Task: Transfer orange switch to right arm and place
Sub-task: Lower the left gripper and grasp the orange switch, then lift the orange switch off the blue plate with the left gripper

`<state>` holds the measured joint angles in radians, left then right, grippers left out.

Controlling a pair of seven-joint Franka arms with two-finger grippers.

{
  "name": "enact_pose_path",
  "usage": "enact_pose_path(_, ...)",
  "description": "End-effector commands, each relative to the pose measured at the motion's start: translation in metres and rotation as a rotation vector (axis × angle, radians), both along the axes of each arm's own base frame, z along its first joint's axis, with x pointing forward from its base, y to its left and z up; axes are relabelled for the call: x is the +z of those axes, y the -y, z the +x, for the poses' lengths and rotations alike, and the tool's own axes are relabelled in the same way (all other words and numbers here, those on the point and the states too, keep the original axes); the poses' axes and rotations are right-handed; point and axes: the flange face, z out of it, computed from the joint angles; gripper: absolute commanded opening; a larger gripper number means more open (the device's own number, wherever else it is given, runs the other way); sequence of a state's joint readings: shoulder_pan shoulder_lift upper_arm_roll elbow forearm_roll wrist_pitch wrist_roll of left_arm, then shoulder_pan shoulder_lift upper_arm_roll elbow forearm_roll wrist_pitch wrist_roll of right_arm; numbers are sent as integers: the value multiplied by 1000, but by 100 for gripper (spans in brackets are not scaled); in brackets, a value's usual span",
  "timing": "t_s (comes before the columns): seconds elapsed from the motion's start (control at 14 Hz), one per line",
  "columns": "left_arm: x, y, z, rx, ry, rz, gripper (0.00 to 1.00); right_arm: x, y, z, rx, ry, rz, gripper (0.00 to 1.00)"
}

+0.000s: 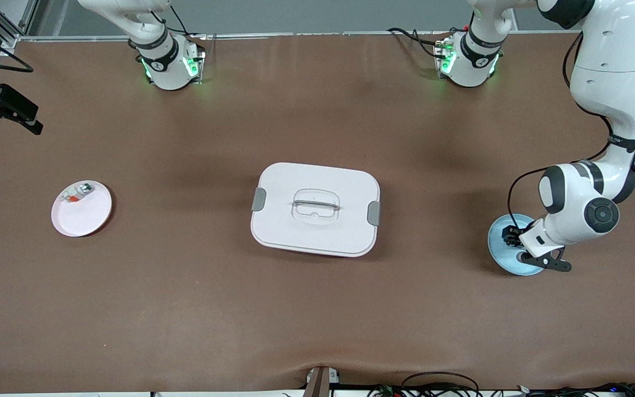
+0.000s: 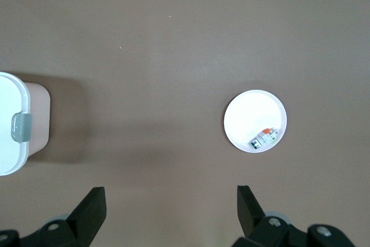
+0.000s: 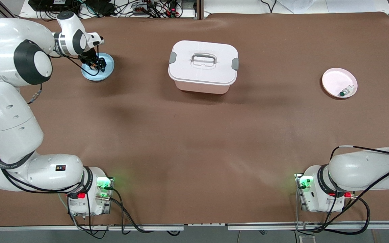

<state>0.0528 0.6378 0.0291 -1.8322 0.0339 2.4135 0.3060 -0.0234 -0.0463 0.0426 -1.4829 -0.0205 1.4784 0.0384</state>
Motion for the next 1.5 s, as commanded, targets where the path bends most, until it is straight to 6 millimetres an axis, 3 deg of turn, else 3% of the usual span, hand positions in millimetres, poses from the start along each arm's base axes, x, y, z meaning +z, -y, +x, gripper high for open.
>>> enact_pose_path(0.0,9,-1,4,-3,22,8,27,6,-2,-3,6,3,-16,100)
enact_pose_path(0.14,28,-1,6,-1,25,8,27,6,3,-1,-5,11,-16,100)
enact_pose_path(0.29,63,-1,3,21,1,1,27,7,-3,-2,6,12,-16,100)
enact_pose_path(0.5,130,0,-1,73,-56,1,27,8,-1,-1,4,21,-14,100)
enact_pose_path(0.79,212,24,10,194,-101,1,27,8,-4,0,9,27,-10,100)
enact_pose_path(1.22,288,66,14,434,-80,-127,27,10,-8,1,16,43,-5,100)
enact_pose_path(1.43,311,94,16,563,-76,-192,27,9,-12,1,24,41,-15,100)
